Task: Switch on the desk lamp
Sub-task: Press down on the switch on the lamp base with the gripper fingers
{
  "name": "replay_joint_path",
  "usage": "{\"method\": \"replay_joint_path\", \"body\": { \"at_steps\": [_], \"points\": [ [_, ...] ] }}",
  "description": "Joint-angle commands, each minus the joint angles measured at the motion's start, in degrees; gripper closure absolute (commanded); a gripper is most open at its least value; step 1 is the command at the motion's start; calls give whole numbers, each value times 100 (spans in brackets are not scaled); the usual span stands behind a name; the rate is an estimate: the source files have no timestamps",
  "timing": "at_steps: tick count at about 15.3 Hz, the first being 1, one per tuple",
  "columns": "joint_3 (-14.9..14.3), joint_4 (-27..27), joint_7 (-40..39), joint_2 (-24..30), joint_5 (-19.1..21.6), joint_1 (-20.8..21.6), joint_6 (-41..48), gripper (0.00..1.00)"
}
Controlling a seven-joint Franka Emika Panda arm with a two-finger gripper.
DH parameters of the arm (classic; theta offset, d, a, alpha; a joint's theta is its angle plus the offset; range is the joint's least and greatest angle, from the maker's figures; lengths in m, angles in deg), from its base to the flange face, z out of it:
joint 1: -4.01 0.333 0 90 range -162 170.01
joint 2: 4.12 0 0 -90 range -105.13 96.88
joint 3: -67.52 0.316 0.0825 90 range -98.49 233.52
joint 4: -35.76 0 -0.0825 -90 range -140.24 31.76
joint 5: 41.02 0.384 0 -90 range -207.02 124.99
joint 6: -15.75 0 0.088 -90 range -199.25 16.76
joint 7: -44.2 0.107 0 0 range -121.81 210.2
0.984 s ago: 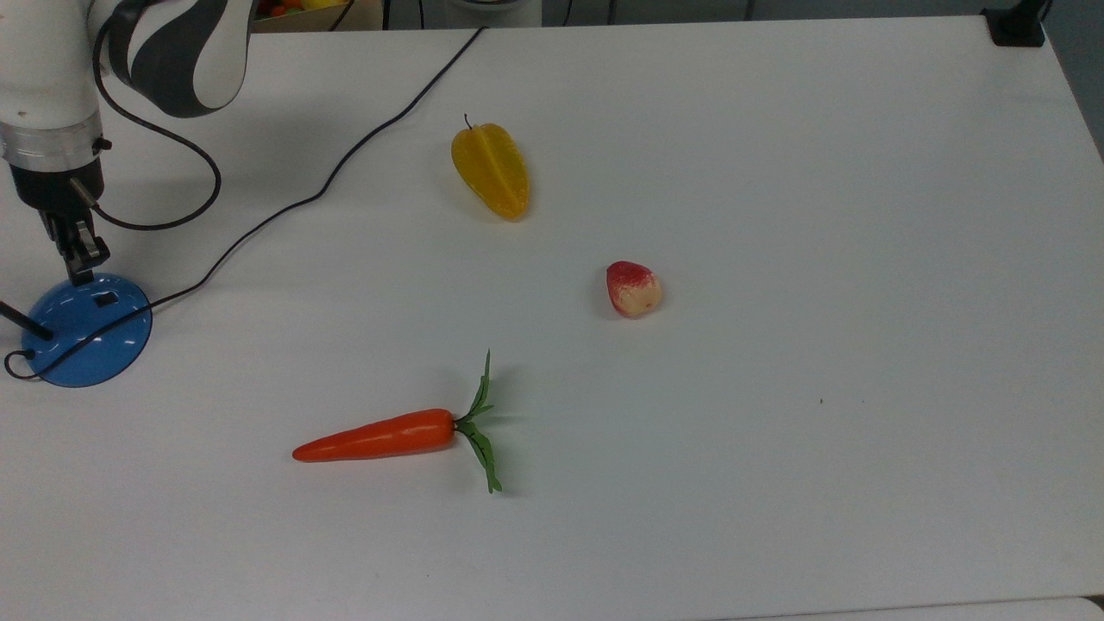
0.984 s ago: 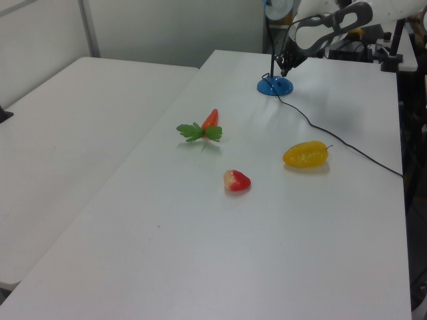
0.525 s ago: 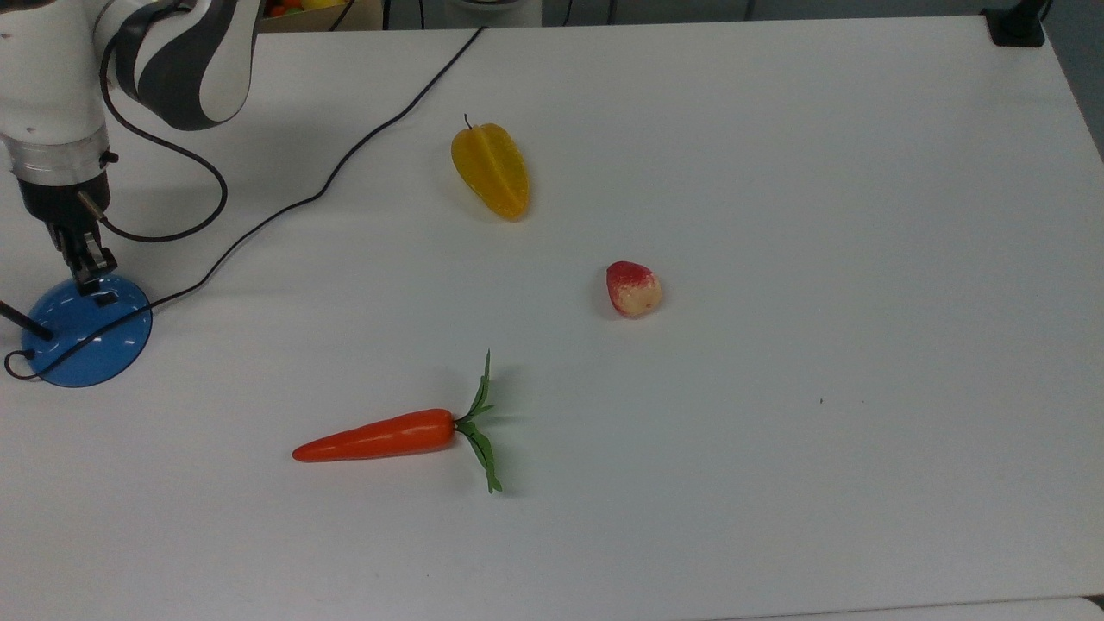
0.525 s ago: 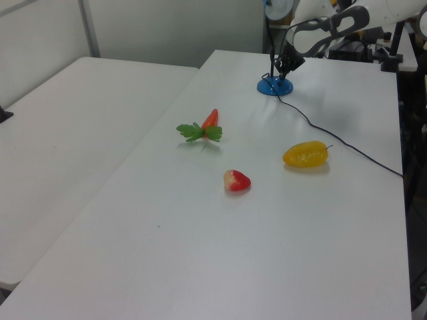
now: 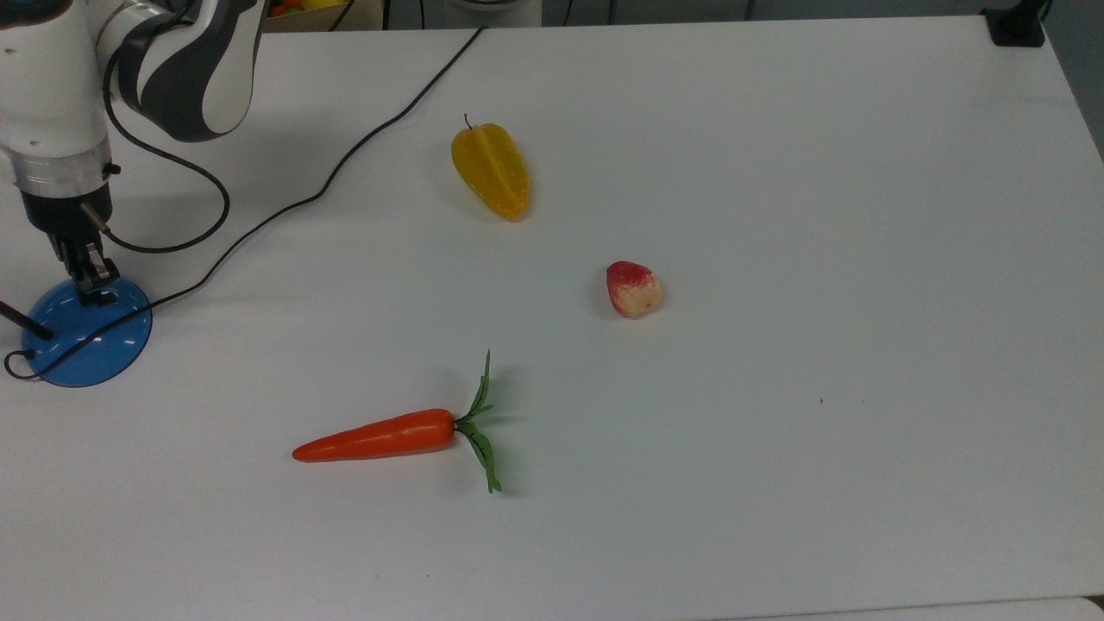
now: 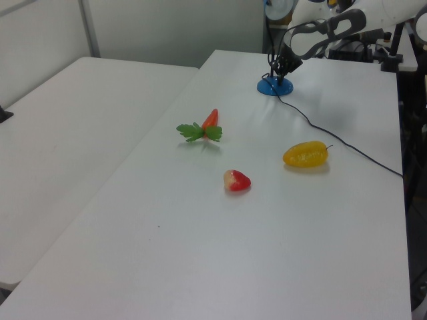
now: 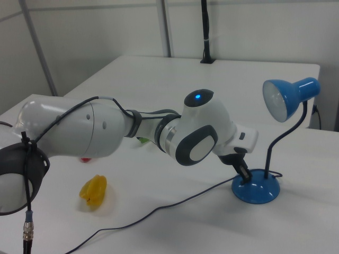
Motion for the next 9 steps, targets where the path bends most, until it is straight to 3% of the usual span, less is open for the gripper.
{"method": "replay_joint_path", "body": {
  "at_steps": [1,9],
  "points": [
    [-23,69,104,-60,-114,55,-125,100],
    [-23,61,104,-104,-131,55,-335,100]
  ]
}}
